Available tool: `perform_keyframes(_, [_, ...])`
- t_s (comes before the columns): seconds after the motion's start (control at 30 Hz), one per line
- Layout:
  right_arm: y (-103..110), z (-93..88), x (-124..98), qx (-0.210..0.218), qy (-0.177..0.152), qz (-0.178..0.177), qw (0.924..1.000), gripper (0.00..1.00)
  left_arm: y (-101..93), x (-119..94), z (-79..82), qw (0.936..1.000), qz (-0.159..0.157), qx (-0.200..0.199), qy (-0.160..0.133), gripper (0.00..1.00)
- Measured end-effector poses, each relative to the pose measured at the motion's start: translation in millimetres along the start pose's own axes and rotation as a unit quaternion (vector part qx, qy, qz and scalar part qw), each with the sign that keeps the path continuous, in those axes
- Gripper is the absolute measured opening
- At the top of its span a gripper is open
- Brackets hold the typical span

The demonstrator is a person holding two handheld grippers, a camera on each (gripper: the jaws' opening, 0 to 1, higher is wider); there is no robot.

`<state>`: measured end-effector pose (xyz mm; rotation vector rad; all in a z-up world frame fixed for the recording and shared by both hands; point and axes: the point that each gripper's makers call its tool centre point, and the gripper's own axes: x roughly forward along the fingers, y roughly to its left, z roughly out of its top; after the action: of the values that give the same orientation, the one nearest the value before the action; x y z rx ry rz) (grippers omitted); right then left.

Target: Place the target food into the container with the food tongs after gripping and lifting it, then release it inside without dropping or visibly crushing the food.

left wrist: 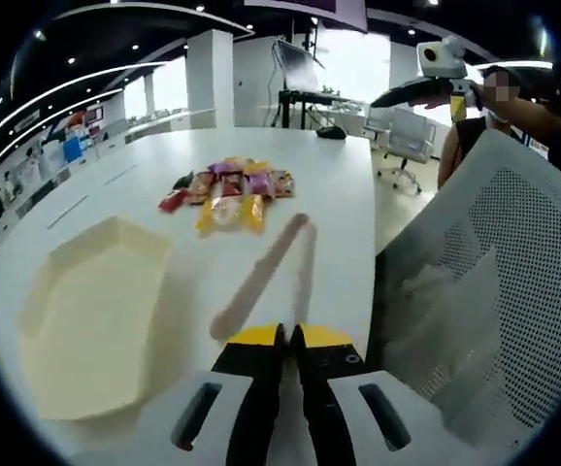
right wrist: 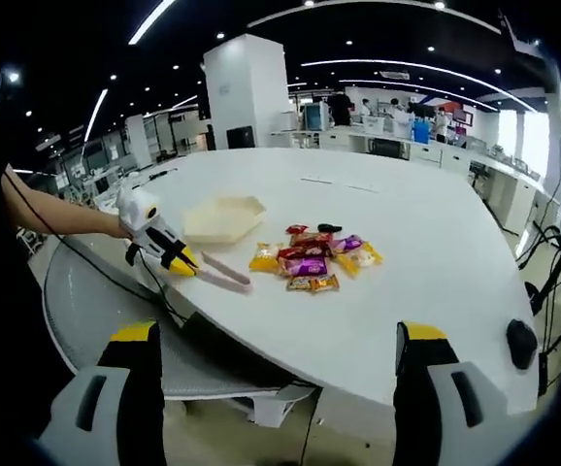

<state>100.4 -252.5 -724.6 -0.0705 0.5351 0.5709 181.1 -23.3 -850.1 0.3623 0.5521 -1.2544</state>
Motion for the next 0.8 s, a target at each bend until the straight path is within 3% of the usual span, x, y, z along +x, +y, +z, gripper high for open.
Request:
perform_keyframes(0.13, [-1,5.6,2,0.009,-0.014,-0.001,0.9999,1.00,-1.1,-1,0.6,0.9996,-0.011,-0.018,-0.020,0.01])
perform_keyframes(0.33, [1,5.6,6,0.019,-0.003,0.008,0.9998,1.00,-4.1,-3,6.2,0.9987,-0.013,-0.032,-0.036,0.00])
perform_keyframes(0.43, [9,23.4,8,0.007,-0.046,0.023,0.9986,0.99,-12.8,-8,15.5,0.9977,-0.026,-0.038,-0.049,0.00])
perform_keyframes(0.5, [8,33.0,10,-0.025,-0.074,0.021,0.9968,1.00,-20.6,-12,20.8,0.9980,-0.033,-0.026,-0.046,0.00])
perform_keyframes(0.57, [12,32.4,14,-0.025,-0.069,0.027,0.9969,0.99,-26.3,-17,31.1,0.9974,-0.037,-0.024,-0.057,0.00])
perform_keyframes(0.7, [18,34.6,26,-0.034,-0.069,0.046,0.9959,0.89,-31.9,-27,53.4,0.9958,-0.039,-0.024,-0.079,0.00])
perform_keyframes(0.8, [34,47.8,36,-0.061,-0.100,0.069,0.9908,0.86,-42.0,-37,77.8,0.9941,-0.047,-0.013,-0.097,0.00])
